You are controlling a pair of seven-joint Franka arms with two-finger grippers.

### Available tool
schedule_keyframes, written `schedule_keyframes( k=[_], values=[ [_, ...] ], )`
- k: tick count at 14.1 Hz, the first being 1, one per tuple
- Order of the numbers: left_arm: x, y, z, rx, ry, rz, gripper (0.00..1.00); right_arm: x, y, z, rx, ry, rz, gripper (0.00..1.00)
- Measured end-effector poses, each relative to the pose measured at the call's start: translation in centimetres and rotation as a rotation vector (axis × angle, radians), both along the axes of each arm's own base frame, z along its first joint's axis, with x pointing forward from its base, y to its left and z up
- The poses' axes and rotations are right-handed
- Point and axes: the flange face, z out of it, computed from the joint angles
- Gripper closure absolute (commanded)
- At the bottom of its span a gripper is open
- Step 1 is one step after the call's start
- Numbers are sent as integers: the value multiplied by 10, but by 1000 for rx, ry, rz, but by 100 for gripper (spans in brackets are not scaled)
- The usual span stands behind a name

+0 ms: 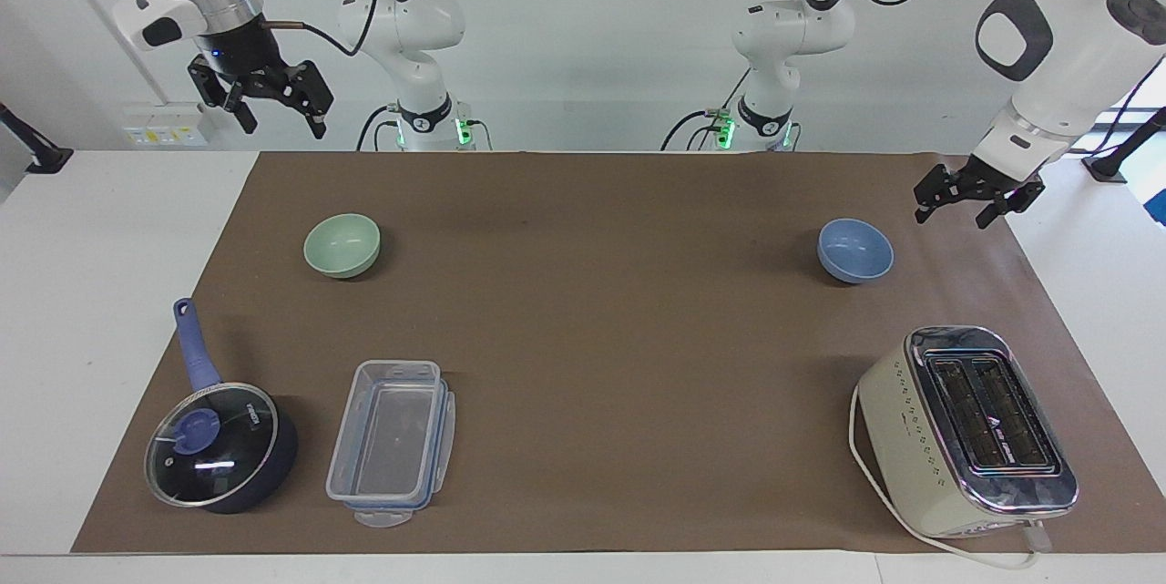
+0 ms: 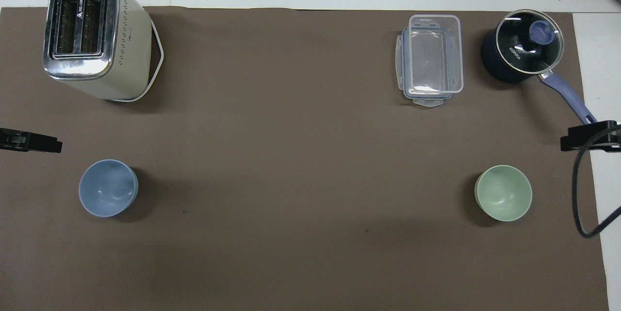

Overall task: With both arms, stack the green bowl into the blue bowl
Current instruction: 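Move the left gripper to the rim of the blue bowl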

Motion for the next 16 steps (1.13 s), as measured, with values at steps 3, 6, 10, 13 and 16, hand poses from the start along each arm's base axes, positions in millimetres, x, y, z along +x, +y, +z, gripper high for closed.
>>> schedule_keyframes(
  k=[3,6,10,13,16],
  values=[
    [-11,3,-44,-4,6,-4,0,-1,-1,-1,0,6,-1,0],
    [-26,21,-78,-44,10,-22,0,-1,-3,-1,1,6,-5,0],
    [-46,45,-127,-72,9,-10,0,-1,6,0,0,5,12,0],
    [-50,43,-143,-99,11,9,4,-1,4,0,0,5,8,0],
    [-50,42,-150,-104,14,13,43,-1,-2,0,1,5,-3,0]
  ],
)
